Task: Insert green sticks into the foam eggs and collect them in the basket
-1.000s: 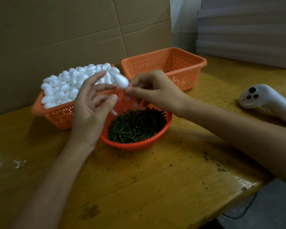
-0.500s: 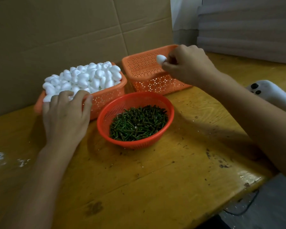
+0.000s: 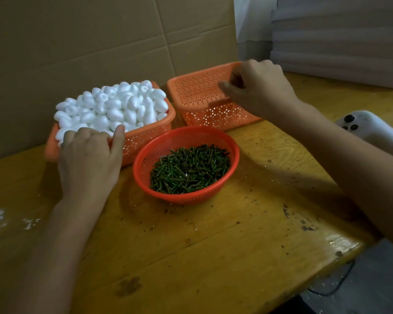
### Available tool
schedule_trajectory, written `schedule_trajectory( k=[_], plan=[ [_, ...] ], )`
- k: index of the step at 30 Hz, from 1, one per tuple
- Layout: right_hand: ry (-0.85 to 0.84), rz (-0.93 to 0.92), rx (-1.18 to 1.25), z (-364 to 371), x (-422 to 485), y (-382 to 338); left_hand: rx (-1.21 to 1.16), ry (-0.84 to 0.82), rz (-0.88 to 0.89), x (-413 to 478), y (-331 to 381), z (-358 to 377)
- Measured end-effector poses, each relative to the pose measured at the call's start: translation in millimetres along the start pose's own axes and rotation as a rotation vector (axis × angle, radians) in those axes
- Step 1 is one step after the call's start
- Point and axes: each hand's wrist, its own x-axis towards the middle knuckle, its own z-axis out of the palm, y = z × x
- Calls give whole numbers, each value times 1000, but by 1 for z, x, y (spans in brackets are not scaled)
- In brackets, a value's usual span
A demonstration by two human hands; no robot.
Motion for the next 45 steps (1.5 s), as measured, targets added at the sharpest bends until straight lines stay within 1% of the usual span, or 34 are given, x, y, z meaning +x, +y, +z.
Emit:
schedule_trajectory(
  k=[3, 6, 10, 14, 24, 31, 36, 40, 42, 45],
  plan=[
    [100, -39, 53, 0, -3, -7, 3, -2, -29, 0, 2, 0],
    [137, -68, 64, 0, -7, -13, 43, -1, -22, -1, 4, 0],
    [138, -79, 77, 1, -9, -16, 103, 19, 21, 0, 2, 1],
    [163, -92, 109, 1, -10, -17, 162, -13, 38, 2, 1, 1],
    [134, -133, 145, 2, -14, -22, 19, 6, 42, -1, 4, -3],
    [107, -158, 139, 3, -15, -23, 9, 92, 35, -1, 1, 2],
    [50, -178, 120, 6, -17, -26, 9, 102, 38, -2, 0, 2],
    [-29, -252, 142, 6, -19, -29, -5, 99, 44, 0, -3, 4],
    [-136, -326, 211, 5, -20, -33, -10, 111, 52, 0, -4, 5],
    [-390, -426, 329, 4, -24, -40, -29, 139, 56, 0, -5, 8]
  ],
)
